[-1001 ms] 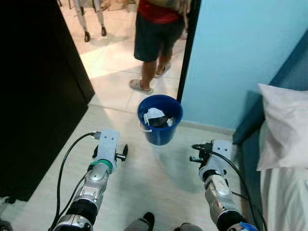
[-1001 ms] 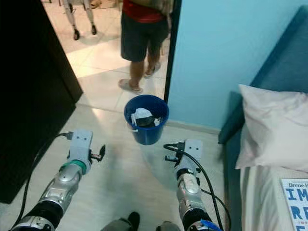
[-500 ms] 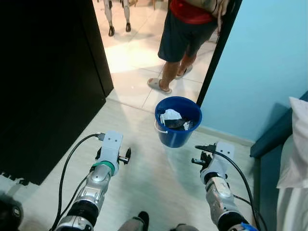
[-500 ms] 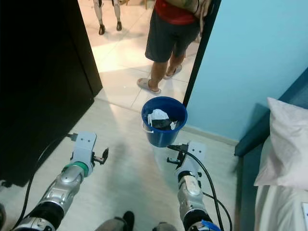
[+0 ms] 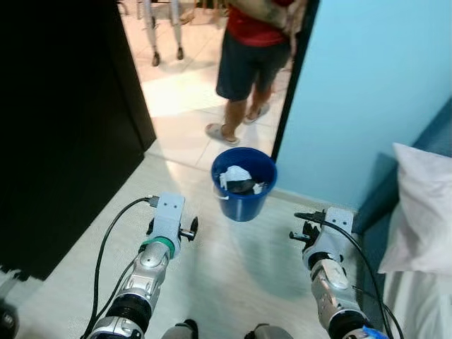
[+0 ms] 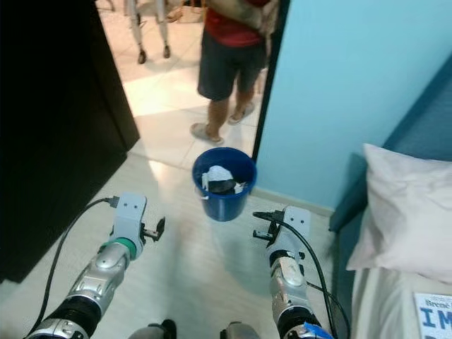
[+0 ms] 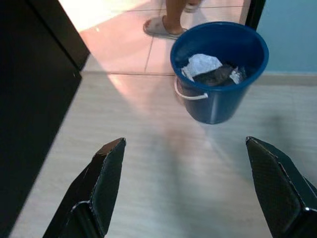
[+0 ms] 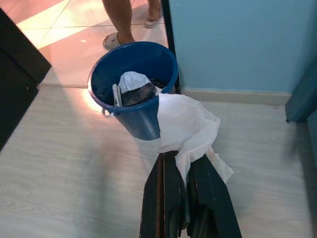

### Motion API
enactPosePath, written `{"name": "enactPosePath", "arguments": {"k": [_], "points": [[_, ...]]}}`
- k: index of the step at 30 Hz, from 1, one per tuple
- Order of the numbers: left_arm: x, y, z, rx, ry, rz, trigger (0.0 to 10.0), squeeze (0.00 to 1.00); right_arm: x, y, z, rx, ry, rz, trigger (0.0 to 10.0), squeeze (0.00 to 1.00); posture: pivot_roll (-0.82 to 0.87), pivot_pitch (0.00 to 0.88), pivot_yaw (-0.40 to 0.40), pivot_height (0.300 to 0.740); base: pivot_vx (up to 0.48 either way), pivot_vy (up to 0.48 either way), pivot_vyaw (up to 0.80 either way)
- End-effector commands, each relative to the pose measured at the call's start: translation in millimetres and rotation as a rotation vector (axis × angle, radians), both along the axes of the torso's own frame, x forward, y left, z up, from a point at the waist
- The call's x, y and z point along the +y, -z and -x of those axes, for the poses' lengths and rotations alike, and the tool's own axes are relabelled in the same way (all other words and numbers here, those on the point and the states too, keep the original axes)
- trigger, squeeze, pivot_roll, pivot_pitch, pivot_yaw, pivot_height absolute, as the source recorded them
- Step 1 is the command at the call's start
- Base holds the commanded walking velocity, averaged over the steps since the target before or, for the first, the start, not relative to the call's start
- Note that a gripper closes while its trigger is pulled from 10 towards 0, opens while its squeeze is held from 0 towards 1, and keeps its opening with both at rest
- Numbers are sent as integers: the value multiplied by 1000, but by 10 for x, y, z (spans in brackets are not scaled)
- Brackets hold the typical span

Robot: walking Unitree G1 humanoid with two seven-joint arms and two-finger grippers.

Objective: Clean up the room

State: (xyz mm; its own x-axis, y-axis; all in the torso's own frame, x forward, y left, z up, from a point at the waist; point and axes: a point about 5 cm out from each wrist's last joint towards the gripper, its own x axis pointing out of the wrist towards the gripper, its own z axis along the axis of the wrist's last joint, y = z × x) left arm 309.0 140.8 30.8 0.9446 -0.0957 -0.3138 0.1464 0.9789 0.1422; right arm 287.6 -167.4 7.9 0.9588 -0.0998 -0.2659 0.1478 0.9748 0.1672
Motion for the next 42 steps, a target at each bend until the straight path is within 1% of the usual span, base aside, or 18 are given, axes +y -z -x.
{"name": "enactPosePath", "arguments": {"k": [1,7,9,11,12,14,16,21,30,36,40,42], "points": [[109,78,58,27,-29,-22,10000,0,86,9,13,-3,-32,14,10000,0,15,70,66,740,0,0,0],[151,94,73,45,-37,6,10000,0,112,28,38,-6,-28,13,10000,0,21,70,63,740,0,0,0],[154,105,79,53,-36,11,10000,0,127,80,79,17,-13,-20,10000,0,24,69,62,740,0,0,0],[154,105,79,53,-36,11,10000,0,127,80,79,17,-13,-20,10000,0,24,69,62,740,0,0,0],[145,115,83,58,-25,-14,10000,0,135,106,103,30,-6,-23,10000,0,26,66,61,740,0,0,0],[143,118,85,52,-27,-26,10000,0,139,129,122,44,2,-17,10000,0,26,66,61,740,0,0,0],[159,129,88,52,-53,-36,10000,0,135,143,133,58,9,10,10000,0,22,57,52,740,0,0,0],[175,130,83,54,-68,-12,10000,0,123,142,134,59,16,29,10000,0,21,54,54,740,0,0,0],[146,113,66,51,-38,-14,10000,0,110,145,143,56,43,5,10000,0,14,57,69,740,0,0,0],[151,98,56,44,-44,4,10000,0,125,136,132,51,31,7,10000,0,20,57,63,740,0,0,0],[179,87,54,40,-54,13,10000,0,182,113,96,46,-1,11,10000,0,30,59,57,740,0,0,0],[182,87,57,39,-54,14,10000,0,186,108,90,45,-5,12,10000,0,35,60,54,740,247,0,0]]}}
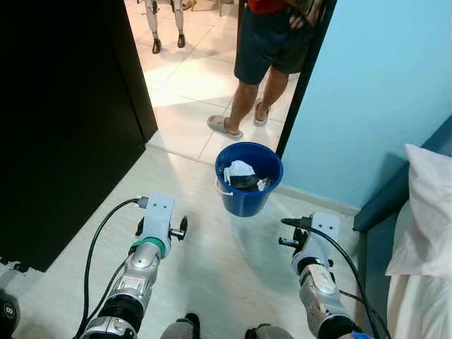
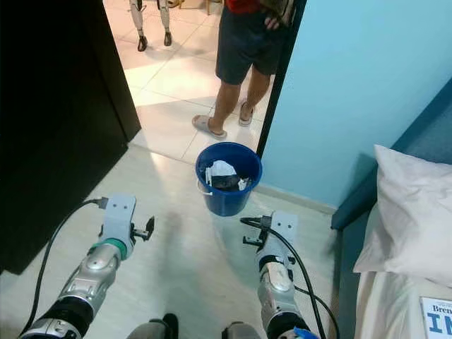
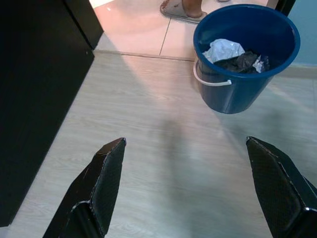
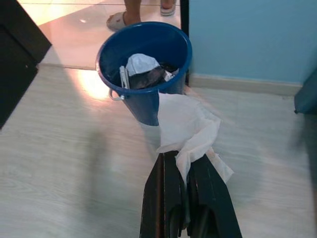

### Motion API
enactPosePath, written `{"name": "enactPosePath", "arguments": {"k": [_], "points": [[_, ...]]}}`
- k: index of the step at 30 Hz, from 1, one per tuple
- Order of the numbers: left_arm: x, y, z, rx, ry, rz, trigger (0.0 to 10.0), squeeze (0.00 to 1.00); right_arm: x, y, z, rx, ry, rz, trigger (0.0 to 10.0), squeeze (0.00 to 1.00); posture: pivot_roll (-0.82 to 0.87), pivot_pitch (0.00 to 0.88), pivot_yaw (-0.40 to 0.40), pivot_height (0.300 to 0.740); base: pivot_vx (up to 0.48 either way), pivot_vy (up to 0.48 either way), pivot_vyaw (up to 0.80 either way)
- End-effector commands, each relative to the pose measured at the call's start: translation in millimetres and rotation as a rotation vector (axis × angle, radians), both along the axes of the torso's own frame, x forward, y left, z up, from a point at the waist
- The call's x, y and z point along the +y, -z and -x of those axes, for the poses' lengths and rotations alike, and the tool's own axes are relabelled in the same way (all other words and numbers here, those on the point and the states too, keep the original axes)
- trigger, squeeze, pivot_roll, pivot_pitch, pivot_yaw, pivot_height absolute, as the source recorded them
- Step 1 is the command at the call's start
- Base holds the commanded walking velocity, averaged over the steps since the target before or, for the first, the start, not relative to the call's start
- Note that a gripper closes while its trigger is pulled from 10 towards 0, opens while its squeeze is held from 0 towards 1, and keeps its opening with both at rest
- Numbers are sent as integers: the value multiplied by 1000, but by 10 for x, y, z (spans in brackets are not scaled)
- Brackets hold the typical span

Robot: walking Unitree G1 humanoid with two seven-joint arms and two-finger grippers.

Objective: Clean up the room

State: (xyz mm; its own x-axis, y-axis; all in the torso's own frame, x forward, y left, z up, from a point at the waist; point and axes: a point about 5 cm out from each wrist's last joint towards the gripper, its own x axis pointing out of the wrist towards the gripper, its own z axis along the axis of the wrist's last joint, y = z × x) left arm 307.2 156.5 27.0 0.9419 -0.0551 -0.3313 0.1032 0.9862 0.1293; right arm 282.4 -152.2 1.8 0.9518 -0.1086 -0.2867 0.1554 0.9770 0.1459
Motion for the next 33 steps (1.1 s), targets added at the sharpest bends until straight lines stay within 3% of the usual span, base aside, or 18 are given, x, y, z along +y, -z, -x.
{"name": "enactPosePath", "arguments": {"k": [1,33], "points": [[29,49,42,19,-8,6,10000,0,34,45,37,20,-9,-7,10000,0,36,60,54,740,281,0,0],[20,20,32,0,0,32,10000,0,39,17,14,0,-32,-6,10000,0,37,52,44,740,349,0,0]]}}
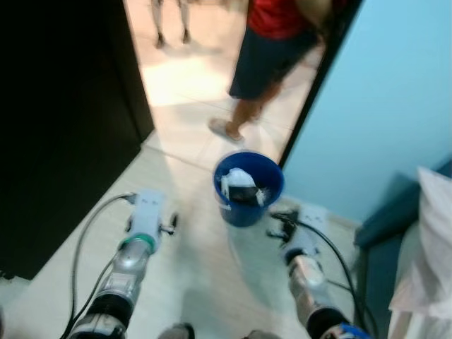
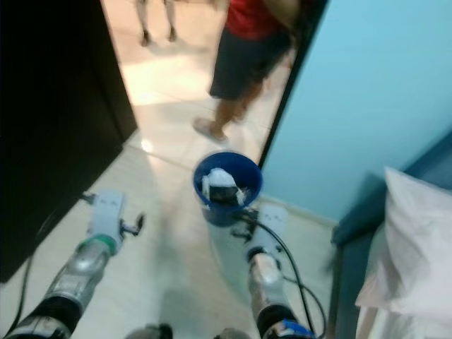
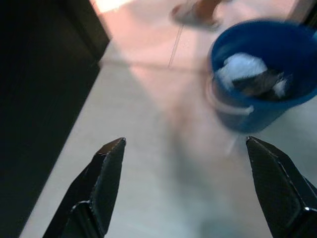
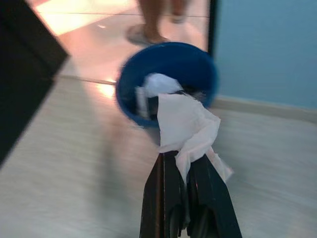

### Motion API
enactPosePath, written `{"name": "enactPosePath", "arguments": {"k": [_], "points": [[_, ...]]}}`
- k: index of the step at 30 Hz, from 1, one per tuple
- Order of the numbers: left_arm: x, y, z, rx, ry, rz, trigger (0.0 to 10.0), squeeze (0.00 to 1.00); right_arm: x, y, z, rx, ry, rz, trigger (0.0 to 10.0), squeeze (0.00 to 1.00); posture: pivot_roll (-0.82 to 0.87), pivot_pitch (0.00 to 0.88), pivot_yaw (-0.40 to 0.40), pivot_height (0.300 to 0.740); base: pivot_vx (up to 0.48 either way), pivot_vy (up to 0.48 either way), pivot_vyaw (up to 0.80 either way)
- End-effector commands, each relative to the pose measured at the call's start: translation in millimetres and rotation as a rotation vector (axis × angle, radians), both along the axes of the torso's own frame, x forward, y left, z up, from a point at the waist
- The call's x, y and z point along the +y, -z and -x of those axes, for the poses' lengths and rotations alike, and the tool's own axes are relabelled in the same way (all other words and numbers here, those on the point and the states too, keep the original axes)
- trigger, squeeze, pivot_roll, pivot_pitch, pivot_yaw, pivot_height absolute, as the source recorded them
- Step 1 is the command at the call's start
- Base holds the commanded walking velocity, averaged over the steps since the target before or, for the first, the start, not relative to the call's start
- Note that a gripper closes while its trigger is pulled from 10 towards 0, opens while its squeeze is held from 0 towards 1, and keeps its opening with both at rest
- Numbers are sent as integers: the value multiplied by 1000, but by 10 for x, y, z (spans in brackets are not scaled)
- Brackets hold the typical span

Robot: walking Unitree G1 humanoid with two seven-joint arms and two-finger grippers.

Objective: Clean up the room

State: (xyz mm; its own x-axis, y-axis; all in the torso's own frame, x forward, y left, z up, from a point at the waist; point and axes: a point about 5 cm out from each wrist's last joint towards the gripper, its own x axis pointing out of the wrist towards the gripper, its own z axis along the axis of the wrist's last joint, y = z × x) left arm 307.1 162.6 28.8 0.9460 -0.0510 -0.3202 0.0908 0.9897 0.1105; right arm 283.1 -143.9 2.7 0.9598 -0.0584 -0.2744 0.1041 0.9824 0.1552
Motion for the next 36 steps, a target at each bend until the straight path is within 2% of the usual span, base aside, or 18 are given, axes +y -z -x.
{"name": "enactPosePath", "arguments": {"k": [1,15,19,27,36], "points": [[-43,38,32,11,11,12,10000,0,-45,24,19,13,18,2,10000,0,37,50,44,740,368,0,0],[-26,19,11,7,21,2,10000,0,-21,41,24,27,22,-13,10000,0,45,49,47,740,360,0,0],[-29,22,13,10,33,-2,10000,0,-30,98,55,75,25,-5,10000,0,45,49,47,740,356,0,0],[-40,18,9,10,46,-3,10000,0,-42,170,115,121,24,1,10000,0,42,52,54,740,352,0,-800],[-79,29,5,19,73,1,10000,0,-37,259,177,194,14,8,10000,0,38,52,57,740,344,0,0]]}}
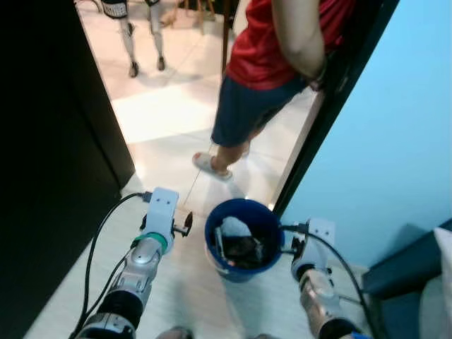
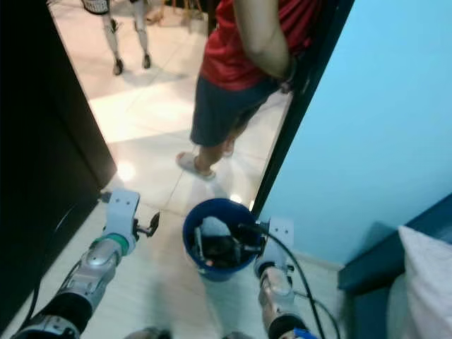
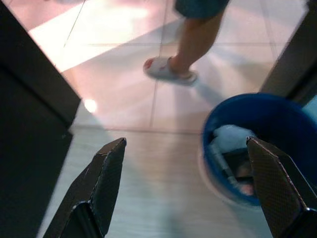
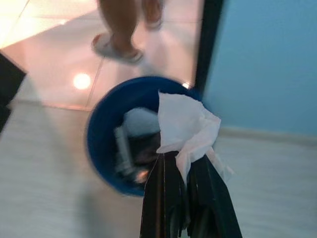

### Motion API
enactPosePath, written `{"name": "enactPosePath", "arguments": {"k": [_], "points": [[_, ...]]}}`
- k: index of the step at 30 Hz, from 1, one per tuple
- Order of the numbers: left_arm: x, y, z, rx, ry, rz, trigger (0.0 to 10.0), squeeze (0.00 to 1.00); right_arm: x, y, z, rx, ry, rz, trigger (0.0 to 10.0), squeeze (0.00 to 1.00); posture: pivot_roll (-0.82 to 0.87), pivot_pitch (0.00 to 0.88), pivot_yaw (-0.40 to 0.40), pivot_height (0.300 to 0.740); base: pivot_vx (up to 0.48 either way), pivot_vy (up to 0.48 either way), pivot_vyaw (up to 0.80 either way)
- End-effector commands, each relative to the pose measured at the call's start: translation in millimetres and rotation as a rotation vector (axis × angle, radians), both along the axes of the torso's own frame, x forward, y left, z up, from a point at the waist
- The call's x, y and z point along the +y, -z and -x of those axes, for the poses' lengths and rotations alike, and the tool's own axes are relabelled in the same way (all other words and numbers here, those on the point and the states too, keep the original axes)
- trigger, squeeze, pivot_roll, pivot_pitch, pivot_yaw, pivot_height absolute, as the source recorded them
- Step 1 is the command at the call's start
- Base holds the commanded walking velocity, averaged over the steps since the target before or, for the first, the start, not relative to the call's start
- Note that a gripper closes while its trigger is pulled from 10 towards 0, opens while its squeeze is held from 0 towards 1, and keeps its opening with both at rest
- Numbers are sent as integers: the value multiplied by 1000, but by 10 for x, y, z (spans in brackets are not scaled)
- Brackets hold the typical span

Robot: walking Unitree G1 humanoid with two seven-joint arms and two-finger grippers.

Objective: Clean up the room

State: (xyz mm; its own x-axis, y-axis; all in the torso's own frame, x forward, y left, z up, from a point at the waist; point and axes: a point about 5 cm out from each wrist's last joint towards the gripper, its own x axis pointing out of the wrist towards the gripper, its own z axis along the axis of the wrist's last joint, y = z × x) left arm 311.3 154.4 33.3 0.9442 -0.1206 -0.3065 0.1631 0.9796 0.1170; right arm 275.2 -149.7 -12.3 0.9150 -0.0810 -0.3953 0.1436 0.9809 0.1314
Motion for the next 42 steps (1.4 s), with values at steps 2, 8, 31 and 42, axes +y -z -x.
{"name": "enactPosePath", "arguments": {"k": [2,8,31,42], "points": [[-4,67,42,33,1,7,10000,0,14,126,113,79,-4,4,10000,0,37,52,58,740,339,0,0],[-43,76,45,43,32,15,10000,0,19,204,174,148,-31,20,10000,0,36,55,59,740,336,0,0],[-283,8,89,-27,383,-161,10000,0,-93,185,63,274,-172,158,10000,0,43,205,55,740,22,0,0],[-265,-226,54,-165,573,-285,10000,0,-221,-141,-302,208,-251,273,10000,0,87,333,102,740,0,0,0]]}}
